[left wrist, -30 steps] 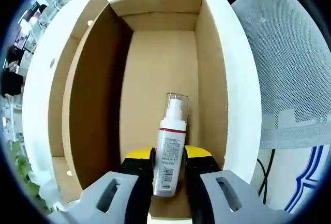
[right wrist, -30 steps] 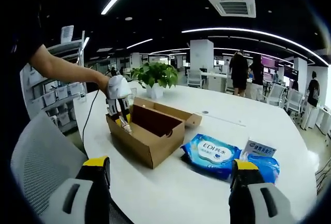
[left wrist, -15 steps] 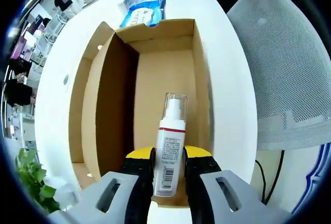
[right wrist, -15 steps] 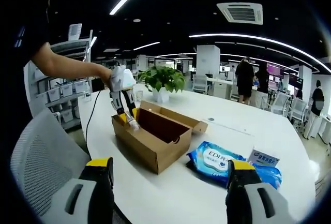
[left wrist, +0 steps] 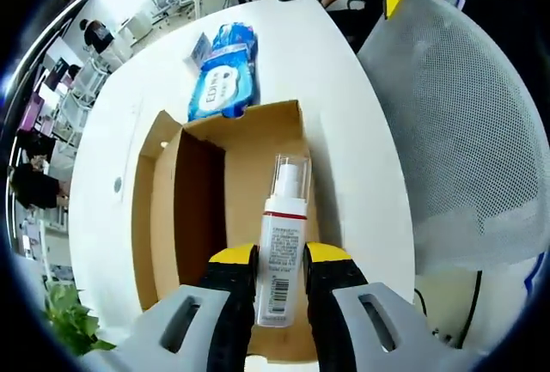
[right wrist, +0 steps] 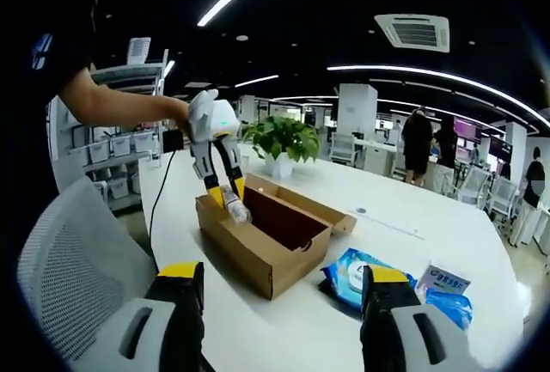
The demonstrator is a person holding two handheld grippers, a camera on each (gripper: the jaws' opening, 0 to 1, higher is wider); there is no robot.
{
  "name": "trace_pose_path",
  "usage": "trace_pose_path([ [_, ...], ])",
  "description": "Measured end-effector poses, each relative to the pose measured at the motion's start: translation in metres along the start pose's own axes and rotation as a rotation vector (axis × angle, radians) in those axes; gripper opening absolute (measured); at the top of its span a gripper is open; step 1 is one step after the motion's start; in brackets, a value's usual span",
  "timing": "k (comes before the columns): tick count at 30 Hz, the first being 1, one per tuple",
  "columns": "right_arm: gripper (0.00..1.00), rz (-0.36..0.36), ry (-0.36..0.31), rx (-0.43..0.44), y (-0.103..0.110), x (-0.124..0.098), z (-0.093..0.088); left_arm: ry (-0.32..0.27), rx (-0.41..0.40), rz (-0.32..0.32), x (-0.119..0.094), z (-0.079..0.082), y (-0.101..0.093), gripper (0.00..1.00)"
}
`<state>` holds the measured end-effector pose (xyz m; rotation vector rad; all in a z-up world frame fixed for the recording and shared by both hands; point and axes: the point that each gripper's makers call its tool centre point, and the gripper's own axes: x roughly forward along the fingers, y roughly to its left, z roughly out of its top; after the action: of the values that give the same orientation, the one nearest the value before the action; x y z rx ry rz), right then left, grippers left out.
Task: Operate the shoe box by opening the lid, removing the specified soft item, and placing it in the target area until the item is outside and the box remains undamaged.
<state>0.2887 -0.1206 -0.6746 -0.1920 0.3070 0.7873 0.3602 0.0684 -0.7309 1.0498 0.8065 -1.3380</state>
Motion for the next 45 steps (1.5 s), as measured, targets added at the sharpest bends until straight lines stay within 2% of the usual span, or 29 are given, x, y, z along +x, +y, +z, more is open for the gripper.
trace_pose_path([
  [6,0.65,0.011,-0.012,-0.018,0.003,0.001,0.005,-0.050,0.021,-0.019,-0.002,0.023,-0.010,0.20],
  [20,0.53,0.046,-0.036,-0.039,0.021,0.008,0.010,-0.130,0.061,-0.078,0.004,0.061,-0.033,0.19],
  [24,0.49,0.068,-0.038,-0.066,0.028,0.011,0.013,-0.183,0.057,-0.102,0.002,0.074,-0.041,0.19],
  [32,0.44,0.099,-0.063,-0.101,0.042,0.015,0.023,-0.239,0.062,-0.129,0.001,0.091,-0.052,0.19],
  [45,0.40,0.135,-0.067,-0.149,0.056,0.018,0.027,-0.282,0.095,-0.178,0.004,0.111,-0.068,0.19],
])
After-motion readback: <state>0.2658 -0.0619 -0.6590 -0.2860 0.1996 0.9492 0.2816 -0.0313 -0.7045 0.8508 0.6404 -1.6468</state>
